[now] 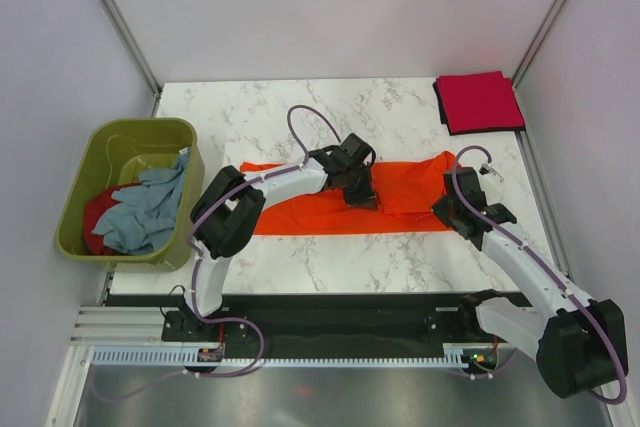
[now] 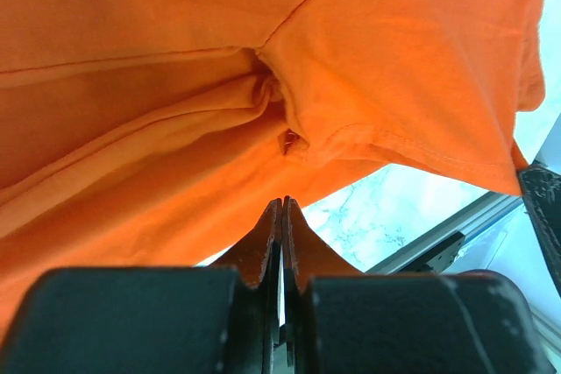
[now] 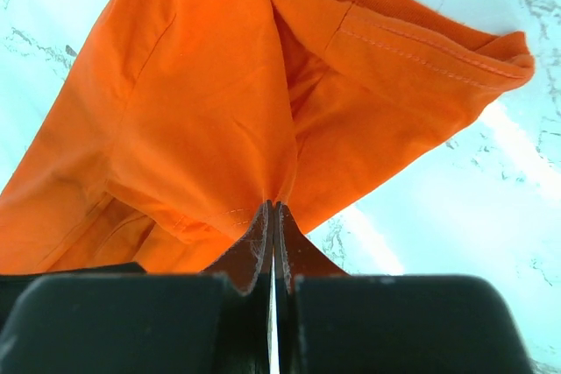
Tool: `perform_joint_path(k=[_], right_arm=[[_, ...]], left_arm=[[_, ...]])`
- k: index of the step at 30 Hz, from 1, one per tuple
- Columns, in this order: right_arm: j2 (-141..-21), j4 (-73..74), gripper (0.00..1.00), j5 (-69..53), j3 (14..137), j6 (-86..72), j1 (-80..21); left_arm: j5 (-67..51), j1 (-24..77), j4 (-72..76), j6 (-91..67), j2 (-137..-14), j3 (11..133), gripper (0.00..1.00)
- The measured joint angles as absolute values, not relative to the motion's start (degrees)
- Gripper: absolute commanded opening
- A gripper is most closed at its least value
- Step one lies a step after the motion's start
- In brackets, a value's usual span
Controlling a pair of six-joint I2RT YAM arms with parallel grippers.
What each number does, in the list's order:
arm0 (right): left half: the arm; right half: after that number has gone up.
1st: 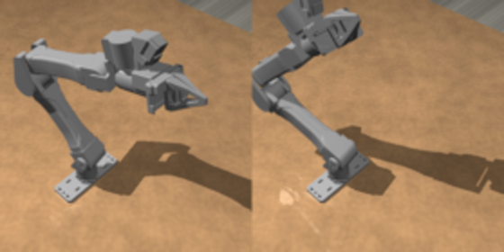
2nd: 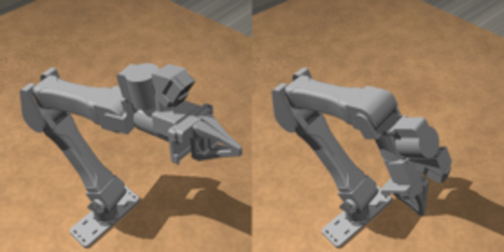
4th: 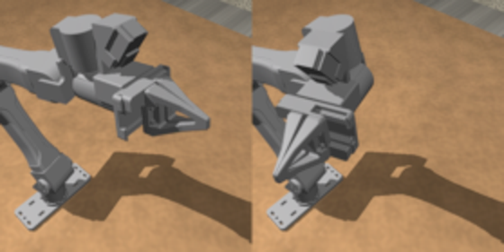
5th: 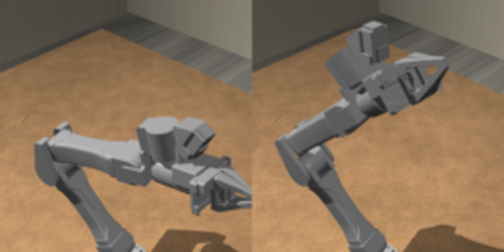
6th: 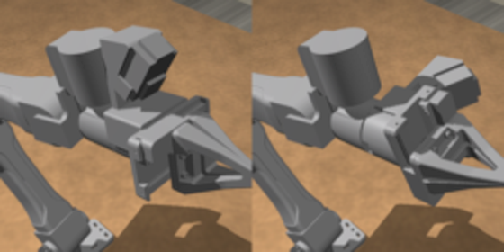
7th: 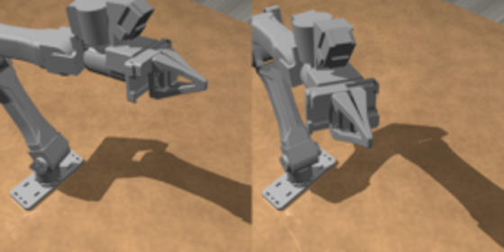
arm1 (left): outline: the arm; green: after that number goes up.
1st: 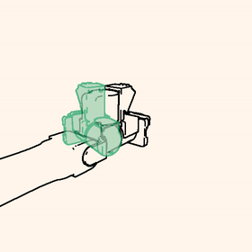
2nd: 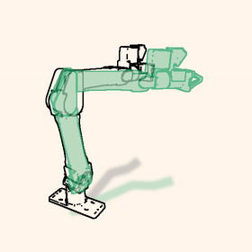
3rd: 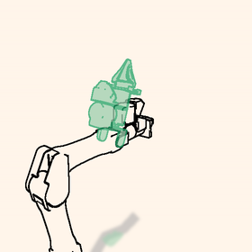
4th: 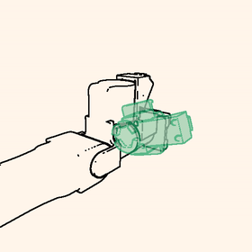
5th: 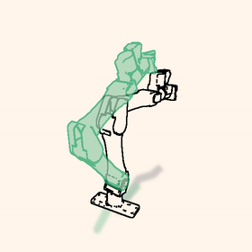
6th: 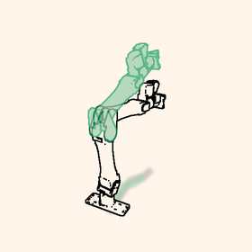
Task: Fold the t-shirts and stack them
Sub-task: Fold the tshirt
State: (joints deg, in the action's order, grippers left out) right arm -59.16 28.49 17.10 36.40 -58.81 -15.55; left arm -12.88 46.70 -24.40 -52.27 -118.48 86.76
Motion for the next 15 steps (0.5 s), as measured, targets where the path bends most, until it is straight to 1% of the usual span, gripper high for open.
perform_joint_path(k=[1,2,4,5,6,12,15], right_arm=[[-59.0,28.6,0.0,17.5,36.4,-58.8,-15.6],[-58.9,28.7,0.0,17.8,36.4,-58.8,-15.6],[-58.8,28.8,0.0,18.3,36.4,-58.8,-15.6],[-58.8,28.8,0.0,18.4,36.4,-58.8,-15.6],[-58.8,28.9,0.0,18.5,36.4,-58.8,-15.6],[-58.8,28.9,0.0,18.5,36.4,-58.7,-15.6],[-58.8,28.8,0.0,18.5,36.4,-58.7,-15.6]], left_arm=[[-12.6,46.7,-24.4,-52.1,-118.2,86.9,0.02],[-12.6,46.7,-24.5,-51.9,-118.0,87.2,0.08],[-12.7,46.7,-24.1,-51.1,-117.7,87.6,0.25],[-12.9,46.7,-23.7,-50.9,-117.6,87.6,0.37],[-13.3,46.7,-23.2,-50.7,-117.5,87.6,0.4],[-14.9,46.7,-18.4,-51.2,-117.6,86.0,0.48],[-15.3,46.7,-16.5,-52.1,-117.7,85.7,0.5]])
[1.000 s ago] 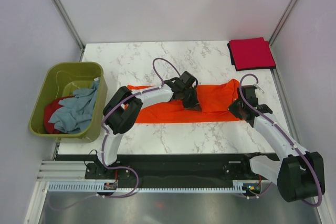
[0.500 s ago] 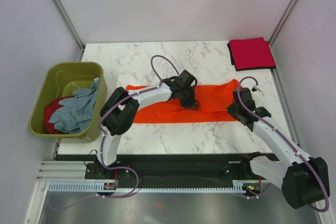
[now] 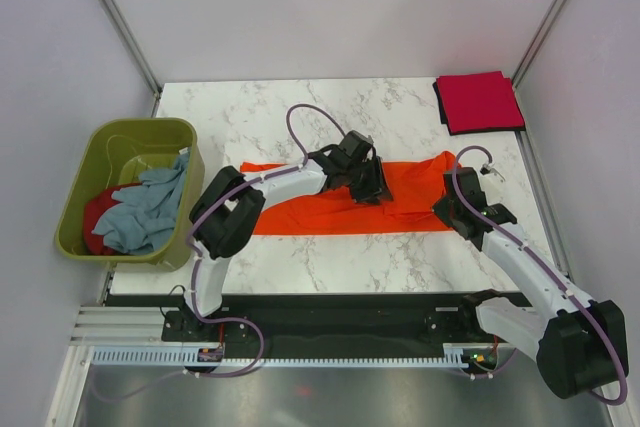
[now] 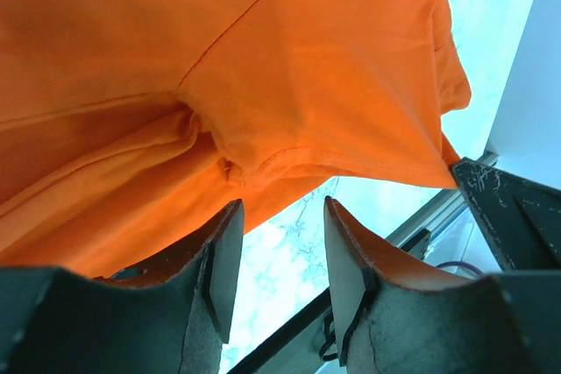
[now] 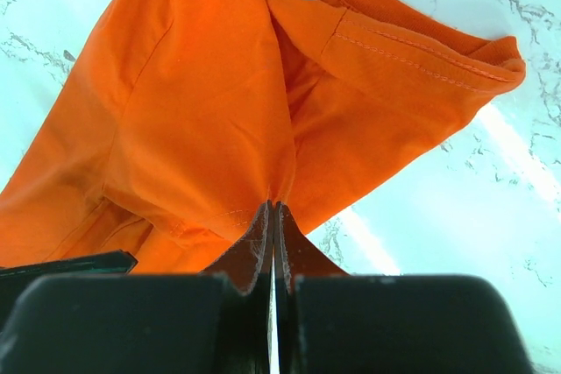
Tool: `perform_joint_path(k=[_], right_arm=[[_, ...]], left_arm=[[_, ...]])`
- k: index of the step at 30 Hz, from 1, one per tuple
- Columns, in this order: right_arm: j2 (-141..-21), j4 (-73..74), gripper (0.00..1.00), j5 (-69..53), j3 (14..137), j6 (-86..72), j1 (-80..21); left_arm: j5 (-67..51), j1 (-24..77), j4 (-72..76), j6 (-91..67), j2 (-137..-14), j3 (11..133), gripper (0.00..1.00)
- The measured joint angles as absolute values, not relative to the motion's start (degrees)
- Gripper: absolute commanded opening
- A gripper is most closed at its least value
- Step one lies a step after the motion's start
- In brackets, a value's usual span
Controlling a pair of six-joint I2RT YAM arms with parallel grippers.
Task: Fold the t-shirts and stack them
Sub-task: Fold the tshirt
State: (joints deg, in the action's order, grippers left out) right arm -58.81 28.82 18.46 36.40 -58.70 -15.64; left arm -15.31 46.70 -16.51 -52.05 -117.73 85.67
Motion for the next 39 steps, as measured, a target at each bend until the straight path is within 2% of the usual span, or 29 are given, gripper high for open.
perform_joint_path(k=[10,14,18,21,22,23,39], right_arm=[[-58.8,27.5,0.0,17.6,35.9,-58.7,-15.6],[-58.8,27.4,0.0,17.5,35.7,-58.7,-15.6],[-58.8,27.2,0.0,17.4,35.4,-58.7,-15.6],[-58.8,27.0,0.0,17.4,35.0,-58.7,-15.6],[-58.8,27.0,0.0,17.4,35.0,-58.7,-15.6],[-58.8,27.0,0.0,17.4,35.0,-58.7,-15.6],[-54.4,29.3,0.0,19.0,35.1,-58.3,-16.1]], left_arm=[[-15.0,47.0,-13.1,-54.9,-120.7,85.0,0.5],[-15.0,47.4,-12.9,-55.6,-121.7,84.9,0.47],[-15.0,47.5,-12.2,-56.2,-122.7,84.9,0.34],[-15.1,47.5,-11.8,-56.6,-123.2,84.9,0.17],[-15.0,47.5,-11.8,-56.7,-123.3,84.9,0.07],[-15.1,47.5,-11.7,-57.0,-123.3,84.9,0.02],[-15.3,46.8,-17.3,-56.9,-119.4,85.8,0.02]])
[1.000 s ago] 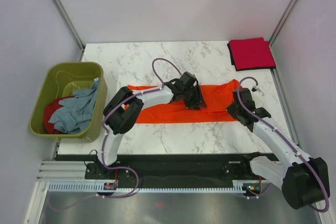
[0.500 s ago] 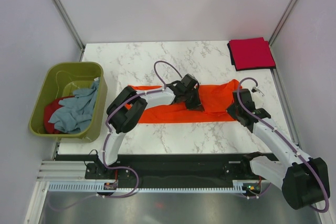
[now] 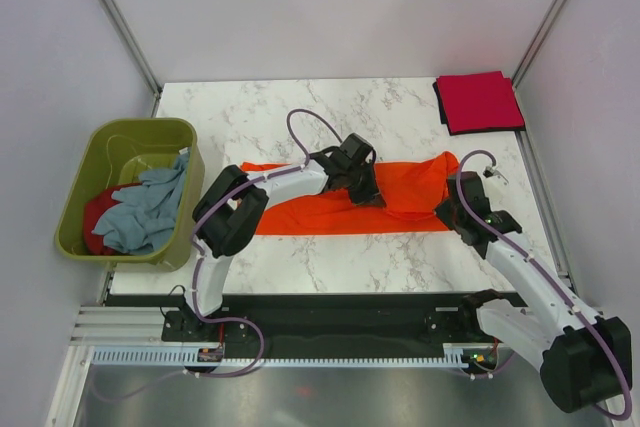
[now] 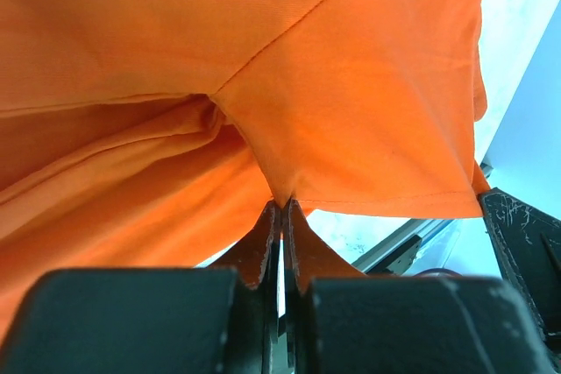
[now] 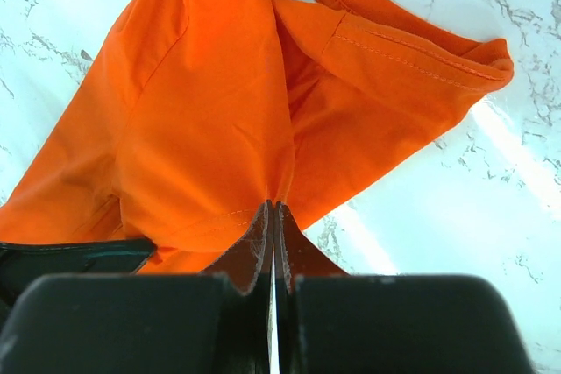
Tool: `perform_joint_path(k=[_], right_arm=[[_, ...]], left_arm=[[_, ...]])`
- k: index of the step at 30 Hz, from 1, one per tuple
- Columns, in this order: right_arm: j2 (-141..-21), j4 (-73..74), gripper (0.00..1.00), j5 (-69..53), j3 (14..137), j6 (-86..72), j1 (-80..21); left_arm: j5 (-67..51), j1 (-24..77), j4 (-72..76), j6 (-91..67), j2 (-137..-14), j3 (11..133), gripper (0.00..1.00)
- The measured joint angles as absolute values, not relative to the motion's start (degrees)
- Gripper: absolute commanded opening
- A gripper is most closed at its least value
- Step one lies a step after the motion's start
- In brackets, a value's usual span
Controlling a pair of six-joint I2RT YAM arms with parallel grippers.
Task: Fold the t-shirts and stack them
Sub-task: Fold the tshirt
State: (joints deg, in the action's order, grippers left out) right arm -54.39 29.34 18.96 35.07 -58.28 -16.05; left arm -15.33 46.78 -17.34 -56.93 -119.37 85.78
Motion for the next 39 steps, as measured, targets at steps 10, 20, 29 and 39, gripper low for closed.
perform_joint_path(k=[10,20,29,39], right_arm=[[-52.8,30.7,0.0,21.0,34.8,-58.8,-17.4],[-56.4,30.1,0.36,22.6,31.5,-55.3,-18.2],[-68.4,26.8,0.4,16.4,47.0,-36.9,-10.4],[-92.2,19.0,0.41,-1.1,61.3,-21.4,3.0]], left_arm=[[-15.6,46.0,-18.9,-56.2,-119.0,85.8,0.02],[-15.7,45.9,-20.3,-53.7,-120.0,85.8,0.02],[-15.6,45.6,-21.3,-51.0,-121.3,85.7,0.35],[-15.0,43.7,-27.9,-46.1,-120.9,89.5,0.45]])
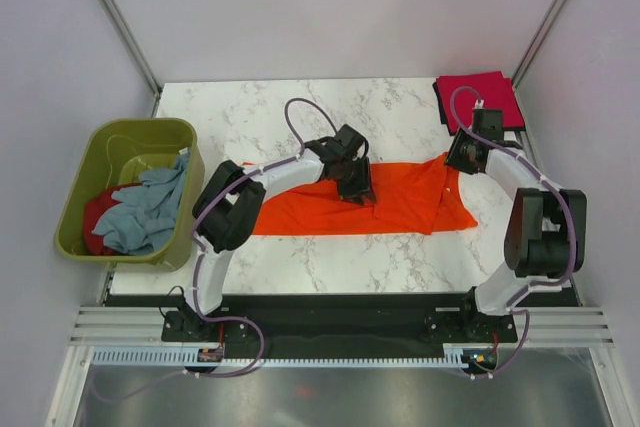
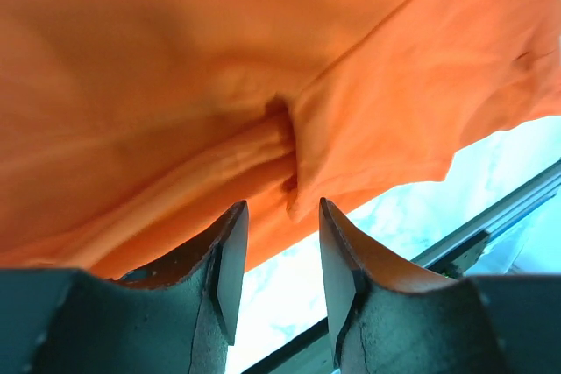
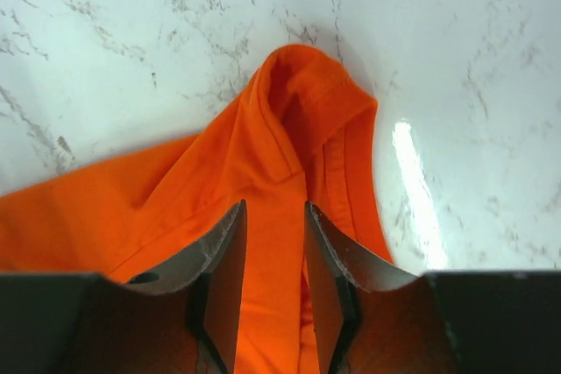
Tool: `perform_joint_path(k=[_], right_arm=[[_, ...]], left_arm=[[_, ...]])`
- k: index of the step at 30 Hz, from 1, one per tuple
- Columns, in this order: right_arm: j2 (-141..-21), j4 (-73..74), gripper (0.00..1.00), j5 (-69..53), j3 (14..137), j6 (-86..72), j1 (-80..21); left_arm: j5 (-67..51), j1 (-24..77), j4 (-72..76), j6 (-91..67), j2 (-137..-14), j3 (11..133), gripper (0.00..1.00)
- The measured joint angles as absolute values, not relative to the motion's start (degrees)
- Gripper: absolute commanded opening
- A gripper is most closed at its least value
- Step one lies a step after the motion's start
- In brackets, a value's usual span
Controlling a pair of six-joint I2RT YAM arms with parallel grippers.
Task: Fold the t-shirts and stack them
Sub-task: Fold the tshirt
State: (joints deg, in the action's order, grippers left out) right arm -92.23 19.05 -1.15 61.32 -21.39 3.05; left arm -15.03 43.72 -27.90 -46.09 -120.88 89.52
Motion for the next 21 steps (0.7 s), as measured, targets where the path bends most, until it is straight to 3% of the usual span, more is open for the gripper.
perform_joint_path(k=[10,21], right_arm=[[-106.0,16.8,0.36,-11.7,71.1,-15.7,8.0],[-110.3,13.4,0.31,-17.0,72.3,-14.8,10.6]], left_arm=[[-15.1,33.2,-28.6,-40.5,-121.9,96.8,0.42],[-15.6,29.8,-29.0,-37.9,-129.9,100.2,0.41]])
